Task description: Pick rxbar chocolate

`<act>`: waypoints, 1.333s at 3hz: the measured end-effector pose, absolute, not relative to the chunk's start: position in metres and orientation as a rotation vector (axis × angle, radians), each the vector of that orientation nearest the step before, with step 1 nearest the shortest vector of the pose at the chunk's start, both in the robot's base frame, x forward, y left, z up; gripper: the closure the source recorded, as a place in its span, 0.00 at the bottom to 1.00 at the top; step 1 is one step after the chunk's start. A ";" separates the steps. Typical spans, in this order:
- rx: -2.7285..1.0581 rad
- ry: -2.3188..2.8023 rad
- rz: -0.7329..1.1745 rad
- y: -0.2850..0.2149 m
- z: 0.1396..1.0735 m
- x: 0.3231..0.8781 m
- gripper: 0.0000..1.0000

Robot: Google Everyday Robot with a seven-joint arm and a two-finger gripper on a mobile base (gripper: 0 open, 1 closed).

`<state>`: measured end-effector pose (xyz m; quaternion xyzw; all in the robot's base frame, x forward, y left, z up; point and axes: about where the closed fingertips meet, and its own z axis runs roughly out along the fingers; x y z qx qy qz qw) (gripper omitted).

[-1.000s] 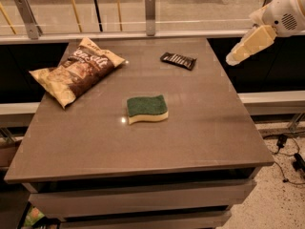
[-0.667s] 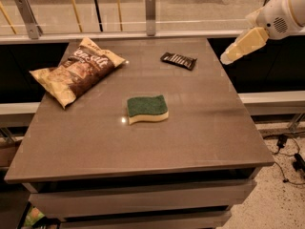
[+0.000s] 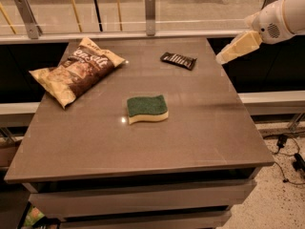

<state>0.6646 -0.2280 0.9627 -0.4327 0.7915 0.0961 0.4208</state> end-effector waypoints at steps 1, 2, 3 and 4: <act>-1.090 1.957 0.274 -0.224 0.959 0.678 0.00; -1.069 1.919 0.339 -0.220 0.946 0.698 0.00; -1.028 1.899 0.391 -0.218 0.932 0.714 0.00; -0.991 1.896 0.408 -0.214 0.920 0.724 0.00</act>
Offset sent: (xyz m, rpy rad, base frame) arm 0.0583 0.0054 -0.0299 0.1714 -0.0349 0.0560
